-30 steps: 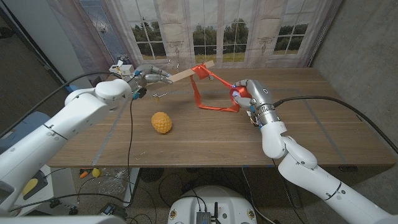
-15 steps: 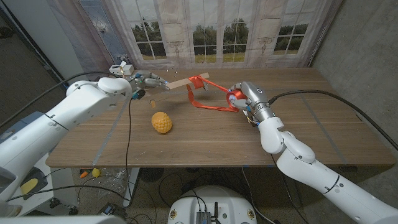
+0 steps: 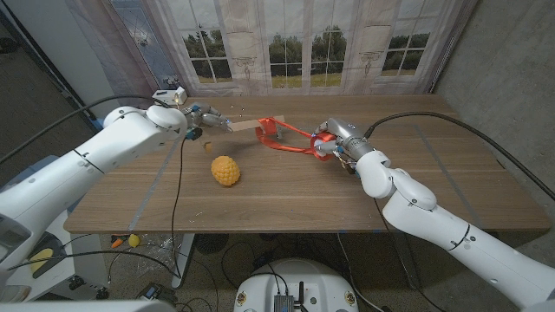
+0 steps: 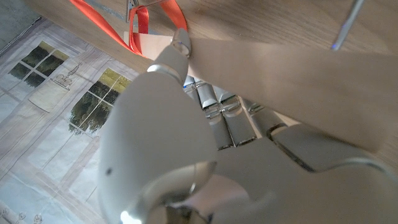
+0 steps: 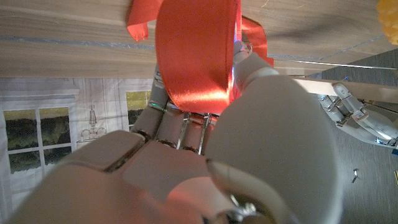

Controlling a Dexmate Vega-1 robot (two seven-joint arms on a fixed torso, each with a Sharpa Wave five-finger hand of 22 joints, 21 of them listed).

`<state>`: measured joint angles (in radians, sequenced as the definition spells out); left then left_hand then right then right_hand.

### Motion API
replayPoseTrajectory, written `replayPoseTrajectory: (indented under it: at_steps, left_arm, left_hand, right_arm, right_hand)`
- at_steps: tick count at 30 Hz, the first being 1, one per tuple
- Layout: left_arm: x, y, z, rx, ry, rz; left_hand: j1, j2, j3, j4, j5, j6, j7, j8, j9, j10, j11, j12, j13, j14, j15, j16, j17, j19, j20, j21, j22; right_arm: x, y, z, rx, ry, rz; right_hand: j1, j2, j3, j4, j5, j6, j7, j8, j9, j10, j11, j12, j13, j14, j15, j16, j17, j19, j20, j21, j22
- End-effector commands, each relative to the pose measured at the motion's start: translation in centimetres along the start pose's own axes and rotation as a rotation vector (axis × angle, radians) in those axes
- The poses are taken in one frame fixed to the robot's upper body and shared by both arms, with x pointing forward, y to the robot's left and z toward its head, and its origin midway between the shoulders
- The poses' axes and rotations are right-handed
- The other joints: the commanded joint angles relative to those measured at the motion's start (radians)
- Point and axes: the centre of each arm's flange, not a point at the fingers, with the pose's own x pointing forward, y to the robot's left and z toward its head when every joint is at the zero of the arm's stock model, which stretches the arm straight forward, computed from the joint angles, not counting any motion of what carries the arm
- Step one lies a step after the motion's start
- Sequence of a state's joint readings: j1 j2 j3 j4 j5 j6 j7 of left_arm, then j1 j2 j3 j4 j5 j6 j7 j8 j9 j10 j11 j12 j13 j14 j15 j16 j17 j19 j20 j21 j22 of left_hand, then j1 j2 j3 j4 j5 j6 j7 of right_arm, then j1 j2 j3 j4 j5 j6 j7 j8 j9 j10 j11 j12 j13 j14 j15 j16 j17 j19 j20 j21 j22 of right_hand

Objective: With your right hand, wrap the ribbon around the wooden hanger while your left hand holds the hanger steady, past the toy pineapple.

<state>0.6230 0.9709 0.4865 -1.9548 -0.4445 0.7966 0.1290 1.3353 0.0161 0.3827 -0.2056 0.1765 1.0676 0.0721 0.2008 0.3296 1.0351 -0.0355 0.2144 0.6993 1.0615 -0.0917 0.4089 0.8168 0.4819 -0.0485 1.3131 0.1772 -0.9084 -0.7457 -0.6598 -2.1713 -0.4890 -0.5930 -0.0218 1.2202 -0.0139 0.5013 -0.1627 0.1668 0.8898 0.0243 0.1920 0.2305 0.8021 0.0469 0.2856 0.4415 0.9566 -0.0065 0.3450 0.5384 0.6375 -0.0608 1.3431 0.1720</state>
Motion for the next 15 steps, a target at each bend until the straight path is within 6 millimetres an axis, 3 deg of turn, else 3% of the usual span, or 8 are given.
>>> replayPoseTrajectory:
  at_steps: [1,4,6,8,9,12,15]
  left_arm:
    - [1.17,-0.1,0.41,0.099,0.054,-0.003]
    - [1.37,-0.15,0.59,0.123,0.059,-0.022]
    - [1.49,-0.21,0.74,0.139,0.059,-0.036]
    - [1.55,-0.25,0.9,0.15,0.059,-0.045]
    - [1.55,-0.26,0.96,0.154,0.058,-0.048]
    - [1.57,-0.22,1.13,0.167,0.064,-0.052]
    - [1.6,-0.17,1.24,0.174,0.065,-0.054]
  left_hand:
    - [0.068,0.078,0.049,0.041,0.006,-0.017,-0.004,-0.001,0.001,-0.005,0.003,-0.004,-0.007,0.084,-0.137,-0.021,-0.023,-0.012,-0.03,0.003,-0.001]
    - [0.054,0.062,0.049,0.042,0.008,-0.056,-0.01,-0.011,-0.002,-0.049,0.005,-0.016,-0.011,0.059,-0.13,-0.07,-0.084,-0.023,-0.02,-0.005,-0.003]
    - [0.038,0.048,0.047,0.045,0.008,-0.095,-0.012,-0.018,-0.004,-0.081,0.005,-0.025,-0.021,0.03,-0.116,-0.111,-0.132,-0.032,-0.007,-0.016,-0.005]
    - [0.029,0.046,0.046,0.048,0.008,-0.153,-0.021,-0.022,-0.007,-0.123,0.005,-0.031,-0.035,-0.024,-0.112,-0.149,-0.164,-0.045,0.006,-0.038,-0.009]
    - [0.025,0.051,0.047,0.051,0.008,-0.162,-0.028,-0.021,-0.008,-0.135,0.006,-0.033,-0.039,-0.037,-0.109,-0.156,-0.17,-0.048,0.011,-0.044,-0.009]
    - [-0.044,0.043,0.044,0.069,0.007,-0.219,-0.047,-0.017,-0.018,-0.245,0.006,-0.042,-0.077,-0.175,-0.051,-0.225,-0.239,-0.075,0.051,-0.099,-0.013]
    - [-0.067,0.036,0.057,0.067,0.008,-0.254,-0.051,-0.019,-0.025,-0.295,0.02,-0.04,-0.101,-0.25,-0.031,-0.239,-0.289,-0.111,0.09,-0.133,-0.013]
  right_arm:
    - [1.17,0.3,0.18,-0.062,0.086,0.117]
    - [1.43,0.35,0.33,-0.095,0.117,0.151]
    - [1.6,0.36,0.32,-0.1,0.128,0.168]
    - [1.72,0.39,0.3,-0.109,0.137,0.178]
    - [1.76,0.42,0.29,-0.112,0.142,0.18]
    - [1.8,0.46,0.26,-0.121,0.154,0.176]
    - [1.84,0.46,0.21,-0.124,0.161,0.177]
  right_hand:
    - [0.11,0.108,-0.033,0.026,0.006,-0.044,-0.028,0.0,0.004,-0.024,-0.019,-0.033,-0.012,0.038,-0.214,-0.016,-0.004,-0.045,-0.122,-0.023,-0.003]
    - [0.034,0.107,-0.077,0.05,0.01,-0.125,-0.092,-0.005,0.001,-0.088,-0.068,-0.085,-0.029,-0.076,-0.189,-0.029,0.003,-0.087,-0.068,-0.064,-0.006]
    - [-0.035,0.081,-0.112,0.066,0.006,-0.172,-0.103,-0.004,-0.005,-0.146,-0.077,-0.099,-0.042,-0.167,-0.168,-0.053,-0.002,-0.126,-0.004,-0.107,-0.009]
    - [-0.08,0.061,-0.148,0.075,0.011,-0.21,-0.113,-0.004,-0.009,-0.199,-0.083,-0.103,-0.053,-0.241,-0.16,-0.064,0.004,-0.2,0.042,-0.161,-0.009]
    - [-0.121,0.045,-0.18,0.088,0.016,-0.226,-0.123,-0.002,-0.012,-0.219,-0.086,-0.1,-0.059,-0.287,-0.158,-0.07,0.008,-0.249,0.069,-0.196,-0.009]
    - [-0.189,0.009,-0.238,0.11,0.031,-0.273,-0.141,-0.005,-0.017,-0.267,-0.095,-0.1,-0.071,-0.36,-0.148,-0.084,0.003,-0.372,0.109,-0.277,-0.009]
    - [-0.228,-0.012,-0.273,0.124,0.045,-0.297,-0.156,-0.004,-0.019,-0.294,-0.104,-0.099,-0.079,-0.412,-0.147,-0.101,-0.009,-0.444,0.155,-0.331,-0.008]
